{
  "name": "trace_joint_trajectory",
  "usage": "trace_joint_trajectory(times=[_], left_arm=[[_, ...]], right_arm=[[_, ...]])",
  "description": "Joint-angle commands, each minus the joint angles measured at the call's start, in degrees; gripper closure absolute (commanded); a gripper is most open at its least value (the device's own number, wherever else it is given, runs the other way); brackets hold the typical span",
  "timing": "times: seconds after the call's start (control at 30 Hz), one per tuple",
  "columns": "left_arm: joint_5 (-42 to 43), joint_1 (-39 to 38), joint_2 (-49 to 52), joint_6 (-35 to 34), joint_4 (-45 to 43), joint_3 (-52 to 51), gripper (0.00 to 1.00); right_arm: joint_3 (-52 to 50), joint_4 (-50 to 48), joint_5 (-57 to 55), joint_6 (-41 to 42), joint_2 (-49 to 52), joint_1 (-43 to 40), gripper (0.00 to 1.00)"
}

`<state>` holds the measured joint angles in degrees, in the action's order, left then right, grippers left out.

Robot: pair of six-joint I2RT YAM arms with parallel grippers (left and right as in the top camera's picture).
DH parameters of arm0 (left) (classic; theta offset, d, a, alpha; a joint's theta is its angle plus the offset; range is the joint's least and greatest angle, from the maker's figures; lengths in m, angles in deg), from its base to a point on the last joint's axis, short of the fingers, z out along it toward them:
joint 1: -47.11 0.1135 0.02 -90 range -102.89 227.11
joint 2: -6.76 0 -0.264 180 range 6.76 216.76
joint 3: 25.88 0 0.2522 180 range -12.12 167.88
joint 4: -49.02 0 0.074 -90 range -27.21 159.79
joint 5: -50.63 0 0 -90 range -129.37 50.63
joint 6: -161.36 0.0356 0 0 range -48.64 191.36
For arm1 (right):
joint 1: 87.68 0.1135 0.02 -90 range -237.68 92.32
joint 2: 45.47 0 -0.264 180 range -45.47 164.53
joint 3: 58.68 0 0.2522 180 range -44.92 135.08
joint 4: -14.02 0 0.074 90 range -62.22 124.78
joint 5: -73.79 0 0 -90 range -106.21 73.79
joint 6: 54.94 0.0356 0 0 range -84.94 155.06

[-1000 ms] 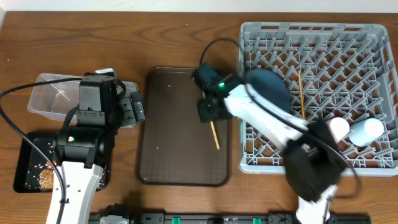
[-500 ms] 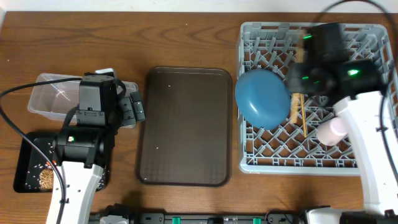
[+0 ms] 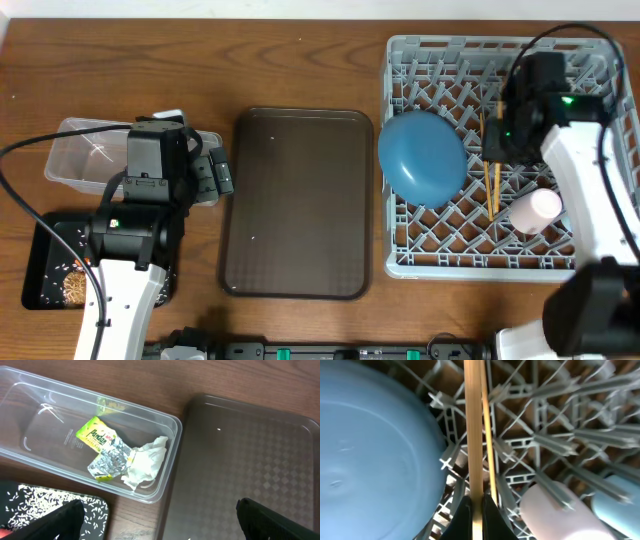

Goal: Sort waste into correct bins and load items into the dishwasher rack

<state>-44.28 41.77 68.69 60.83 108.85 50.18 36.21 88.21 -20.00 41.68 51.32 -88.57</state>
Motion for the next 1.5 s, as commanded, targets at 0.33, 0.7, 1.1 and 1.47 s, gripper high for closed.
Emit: trace_joint_trajectory(times=[0.33, 0.7, 1.1, 1.47], left_arm=[[-0.52, 0.31, 0.13, -0.52, 0.0, 0.46, 0.02], [-0.52, 0.31, 0.13, -0.52, -0.02, 0.46, 0.02], [-0.52, 0.31, 0.13, -0.52, -0.02, 0.46, 0.02], [-0.52, 0.31, 0.13, -0.52, -0.02, 0.46, 0.02]], right_arm=[[5.09, -0.81, 8.55, 0.37, -9.53, 1.97, 0.49], [5.29, -0.61, 24.96, 0.07, -32.74, 5.46, 0.01], [1.68, 10.14, 7.02, -10.32, -49.42, 5.4, 0.01], [-41.31, -28.57, 5.73, -10.1, -74.14, 4.55, 0.01]])
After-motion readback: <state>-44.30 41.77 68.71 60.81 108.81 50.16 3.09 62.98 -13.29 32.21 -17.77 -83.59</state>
